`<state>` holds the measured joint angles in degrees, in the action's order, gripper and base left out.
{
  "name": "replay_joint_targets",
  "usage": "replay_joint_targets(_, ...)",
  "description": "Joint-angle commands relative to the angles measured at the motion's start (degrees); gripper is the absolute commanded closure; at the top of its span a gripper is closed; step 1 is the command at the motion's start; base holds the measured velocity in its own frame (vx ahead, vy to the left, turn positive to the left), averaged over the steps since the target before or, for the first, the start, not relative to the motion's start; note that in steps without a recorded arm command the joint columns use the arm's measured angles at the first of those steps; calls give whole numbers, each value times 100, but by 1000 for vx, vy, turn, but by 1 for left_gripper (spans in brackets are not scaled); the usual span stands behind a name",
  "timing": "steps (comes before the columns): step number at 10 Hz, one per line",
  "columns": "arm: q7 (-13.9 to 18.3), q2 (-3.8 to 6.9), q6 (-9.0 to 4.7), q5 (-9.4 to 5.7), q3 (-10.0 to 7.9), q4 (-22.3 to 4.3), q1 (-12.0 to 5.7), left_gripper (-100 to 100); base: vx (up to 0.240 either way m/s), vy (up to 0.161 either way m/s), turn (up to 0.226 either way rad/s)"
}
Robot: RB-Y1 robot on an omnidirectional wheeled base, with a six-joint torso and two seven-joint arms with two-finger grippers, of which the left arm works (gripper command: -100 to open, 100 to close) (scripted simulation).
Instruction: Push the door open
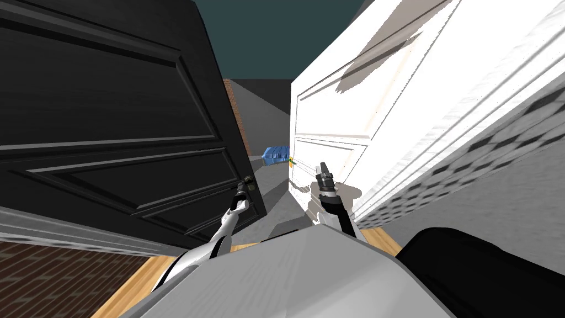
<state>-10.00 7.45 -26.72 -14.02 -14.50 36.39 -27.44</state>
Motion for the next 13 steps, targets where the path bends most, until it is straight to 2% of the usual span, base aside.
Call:
replay_joint_targets(1, -65, 78, -65, -38, -136, -79, -28, 100, 154, -115, 97)
replay_joint_targets(2, -65, 78, -65, -38, -136, -79, -28, 100, 108, -78, 64)
replay_joint_targets(4, -142, 104, -79, -80, -276, -108, -30, 100, 173, -63, 61)
replay_joint_targets(6, -142, 104, -79, -80, -276, -108, -30, 100, 90, -42, 39)
replay_joint_targets(7, -190, 121, -88, -107, -363, -127, -31, 100, 122, -66, 45)
replay_joint_targets(10, -242, 139, -97, -135, -458, -146, -32, 100, 176, -80, 73)
replay_joint_targets(11, -235, 108, -45, -130, -437, -113, 24, 100, 81, -15, 29)
replay_joint_targets(12, -419, 94, -87, -239, -591, -22, 38, 100, 97, 30, -25)
replay_joint_targets(13, -512, 81, -105, -294, -665, 17, 47, 100, 137, 56, -48)
